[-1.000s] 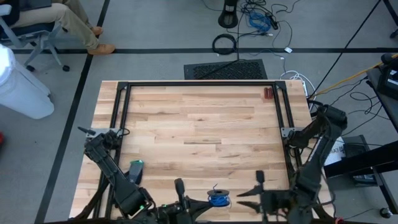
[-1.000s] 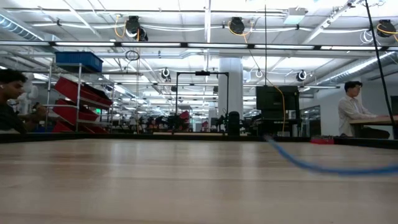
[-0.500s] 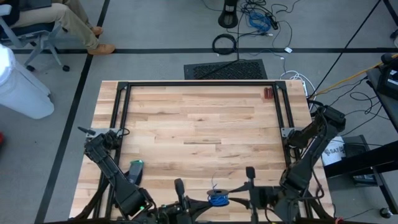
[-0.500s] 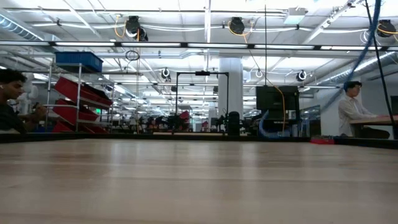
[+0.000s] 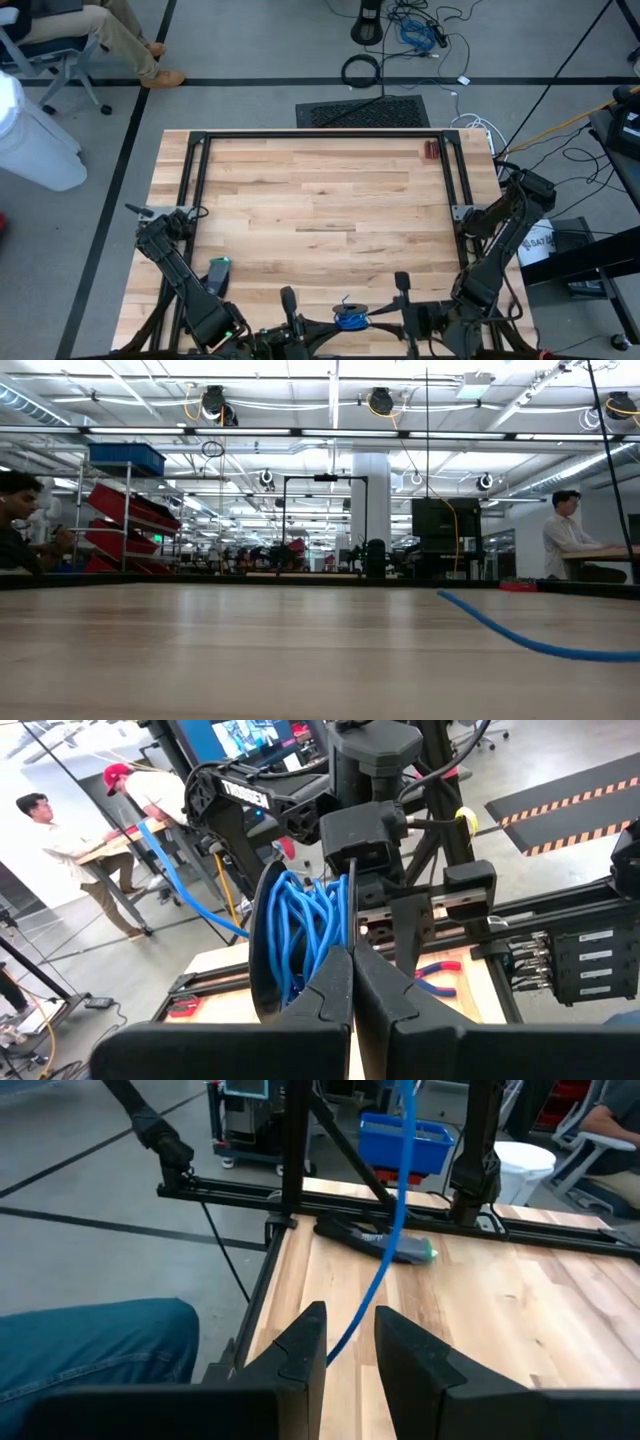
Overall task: Coil cords
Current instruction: Coil the blue wire onto the spool
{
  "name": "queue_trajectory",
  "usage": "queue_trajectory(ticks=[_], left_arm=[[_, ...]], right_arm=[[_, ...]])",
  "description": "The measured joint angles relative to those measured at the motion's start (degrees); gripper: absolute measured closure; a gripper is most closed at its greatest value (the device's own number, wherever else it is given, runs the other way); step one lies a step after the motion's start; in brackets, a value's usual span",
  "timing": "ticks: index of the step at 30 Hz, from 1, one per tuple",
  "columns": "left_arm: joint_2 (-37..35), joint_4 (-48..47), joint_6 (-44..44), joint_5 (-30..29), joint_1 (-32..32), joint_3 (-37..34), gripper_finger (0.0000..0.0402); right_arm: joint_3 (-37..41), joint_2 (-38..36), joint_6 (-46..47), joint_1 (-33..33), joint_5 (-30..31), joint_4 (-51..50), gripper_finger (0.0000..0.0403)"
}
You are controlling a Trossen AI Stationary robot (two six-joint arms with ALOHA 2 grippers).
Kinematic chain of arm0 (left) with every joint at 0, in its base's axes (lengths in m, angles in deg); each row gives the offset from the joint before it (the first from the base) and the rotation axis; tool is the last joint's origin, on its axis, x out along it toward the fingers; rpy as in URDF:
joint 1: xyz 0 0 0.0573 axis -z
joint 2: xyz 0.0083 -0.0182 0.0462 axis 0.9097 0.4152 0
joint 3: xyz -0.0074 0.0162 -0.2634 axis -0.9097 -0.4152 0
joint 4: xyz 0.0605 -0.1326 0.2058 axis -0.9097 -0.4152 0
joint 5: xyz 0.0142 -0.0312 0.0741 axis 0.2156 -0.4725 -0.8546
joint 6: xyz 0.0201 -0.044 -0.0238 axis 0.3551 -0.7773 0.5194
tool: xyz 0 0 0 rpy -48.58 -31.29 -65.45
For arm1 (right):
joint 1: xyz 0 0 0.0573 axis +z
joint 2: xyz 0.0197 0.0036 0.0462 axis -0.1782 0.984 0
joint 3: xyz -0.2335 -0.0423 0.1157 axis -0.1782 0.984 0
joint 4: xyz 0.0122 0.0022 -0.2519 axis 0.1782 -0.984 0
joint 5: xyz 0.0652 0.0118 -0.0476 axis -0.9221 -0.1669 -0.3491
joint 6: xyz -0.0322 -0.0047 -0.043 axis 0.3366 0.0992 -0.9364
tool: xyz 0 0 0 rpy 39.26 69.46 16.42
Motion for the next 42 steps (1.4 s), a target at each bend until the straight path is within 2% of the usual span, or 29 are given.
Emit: queue_trajectory(ticks=[6,12,20,26,42], left_arm=[[0.0,0.0,0.0,0.0,0.0,0.0,0.0402],[0.0,0.0,0.0,0.0,0.0,0.0,0.0402],[0.0,0.0,0.0,-0.3,1.7,0.0,0.0402],[-0.7,-0.1,0.8,-4.5,3.7,0.0,0.0401],[-0.8,0.6,1.5,-5.1,4.5,0.0,0.0401]], right_arm=[[0.0,0.0,-1.2,-0.5,0.0,0.0,0.0334],[0.0,0.0,-1.0,-1.4,0.3,0.0,0.0396],[0.0,-0.2,2.8,-1.6,1.5,-3.7,0.0402],[0.0,-1.5,6.8,-1.5,1.5,-7.6,0.0402],[0.0,-2.4,5.5,0.9,3.5,-6.2,0.0403]])
